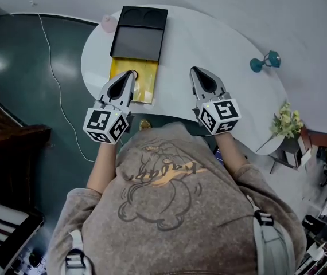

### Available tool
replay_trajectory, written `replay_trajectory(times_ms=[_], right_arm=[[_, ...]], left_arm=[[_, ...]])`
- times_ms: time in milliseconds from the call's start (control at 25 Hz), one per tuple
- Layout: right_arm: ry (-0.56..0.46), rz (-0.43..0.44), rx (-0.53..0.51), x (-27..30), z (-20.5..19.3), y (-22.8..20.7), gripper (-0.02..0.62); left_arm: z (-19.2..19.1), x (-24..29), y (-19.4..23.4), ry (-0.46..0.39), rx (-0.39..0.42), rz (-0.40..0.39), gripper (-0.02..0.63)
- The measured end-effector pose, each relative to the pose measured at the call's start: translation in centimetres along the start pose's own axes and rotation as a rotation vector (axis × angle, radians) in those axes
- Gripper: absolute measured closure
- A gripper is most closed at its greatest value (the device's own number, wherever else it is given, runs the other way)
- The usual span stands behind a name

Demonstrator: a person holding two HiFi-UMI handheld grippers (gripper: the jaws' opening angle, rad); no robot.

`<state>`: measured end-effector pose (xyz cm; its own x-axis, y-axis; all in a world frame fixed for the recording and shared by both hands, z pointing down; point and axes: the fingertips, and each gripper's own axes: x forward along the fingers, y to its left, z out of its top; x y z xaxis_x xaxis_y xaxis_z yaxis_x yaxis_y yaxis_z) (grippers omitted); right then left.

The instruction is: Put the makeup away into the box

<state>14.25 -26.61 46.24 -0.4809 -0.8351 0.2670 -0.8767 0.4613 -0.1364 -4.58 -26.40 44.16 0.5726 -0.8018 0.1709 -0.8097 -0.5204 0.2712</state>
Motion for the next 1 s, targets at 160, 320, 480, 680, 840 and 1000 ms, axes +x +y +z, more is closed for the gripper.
replay_trajectory(times_ms=[160,320,480,680,840,1000], right_arm=[[0.017,0.001,-0.005,0.4,-1.1,0.4,0.589],[0.042,0.005,-0.021,0.8,-2.6,0.7,0.589],[0.054,0.014,-0.029,0.8,-3.3,0.8,0.589],[0.053,0.034,-0.027,0.8,-3.3,1.1,0.591],[0.044,0.047,-0.010,0.6,-3.0,1.2,0.591],[0.041,0.058,-0.008,0.6,-2.9,1.3,0.592]], left_arm=[[-0.4,-0.5,0.6,0.000,0.010,0.018,0.584],[-1.2,-0.8,1.4,0.006,0.013,0.048,0.584],[-1.8,-0.7,1.9,0.020,0.011,0.065,0.584],[-2.3,-0.7,2.5,0.040,-0.003,0.096,0.584],[-2.5,-0.5,2.5,0.046,-0.007,0.099,0.584],[-2.7,-0.4,2.5,0.055,-0.012,0.102,0.584]])
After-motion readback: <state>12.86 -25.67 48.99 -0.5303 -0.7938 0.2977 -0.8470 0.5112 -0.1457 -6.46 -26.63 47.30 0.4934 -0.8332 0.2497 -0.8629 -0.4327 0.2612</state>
